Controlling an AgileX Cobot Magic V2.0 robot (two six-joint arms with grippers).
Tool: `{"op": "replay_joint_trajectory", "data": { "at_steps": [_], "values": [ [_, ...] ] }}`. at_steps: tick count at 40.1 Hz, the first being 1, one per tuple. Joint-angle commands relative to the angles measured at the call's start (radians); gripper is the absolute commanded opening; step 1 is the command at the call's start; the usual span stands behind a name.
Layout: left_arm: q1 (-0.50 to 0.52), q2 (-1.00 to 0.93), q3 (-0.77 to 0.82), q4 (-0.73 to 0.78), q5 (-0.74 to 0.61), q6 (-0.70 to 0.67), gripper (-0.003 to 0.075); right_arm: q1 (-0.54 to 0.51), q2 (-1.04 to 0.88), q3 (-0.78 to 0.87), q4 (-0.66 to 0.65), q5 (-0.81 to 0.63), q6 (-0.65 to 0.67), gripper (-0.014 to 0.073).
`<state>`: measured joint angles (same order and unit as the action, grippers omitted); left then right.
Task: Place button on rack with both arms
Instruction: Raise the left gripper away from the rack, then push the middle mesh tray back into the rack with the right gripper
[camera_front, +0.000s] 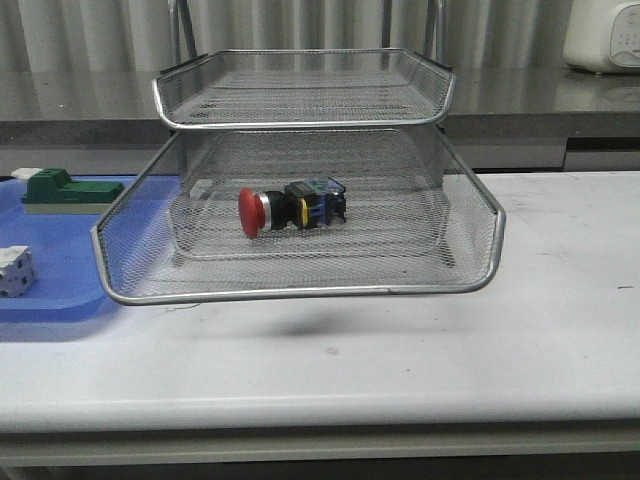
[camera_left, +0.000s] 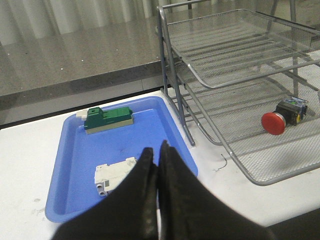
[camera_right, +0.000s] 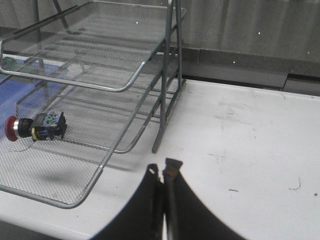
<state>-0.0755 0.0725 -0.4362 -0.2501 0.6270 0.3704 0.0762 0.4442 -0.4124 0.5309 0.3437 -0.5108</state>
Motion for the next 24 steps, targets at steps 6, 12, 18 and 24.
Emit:
{"op": "replay_joint_trajectory", "data": {
  "at_steps": [6, 12, 18, 24],
  "values": [
    [0.002, 0.011, -0.025, -0.019, -0.074, -0.009, -0.0019, 0.008, 0.277, -0.147, 0.019, -0.066, -0.003, -0.006],
    [0.002, 0.011, -0.025, -0.019, -0.074, -0.009, -0.0019, 0.086, 0.424, -0.225, 0.034, -0.054, -0.003, -0.006],
    [0.002, 0.011, -0.025, -0.019, -0.074, -0.009, -0.0019, 0.256, 0.553, -0.275, 0.034, -0.095, -0.003, -0.006],
    [0.002, 0.011, -0.025, -0.019, -0.074, -0.009, -0.0019, 0.441, 0.663, -0.304, 0.034, -0.131, -0.003, -0.006]
  ]
}}
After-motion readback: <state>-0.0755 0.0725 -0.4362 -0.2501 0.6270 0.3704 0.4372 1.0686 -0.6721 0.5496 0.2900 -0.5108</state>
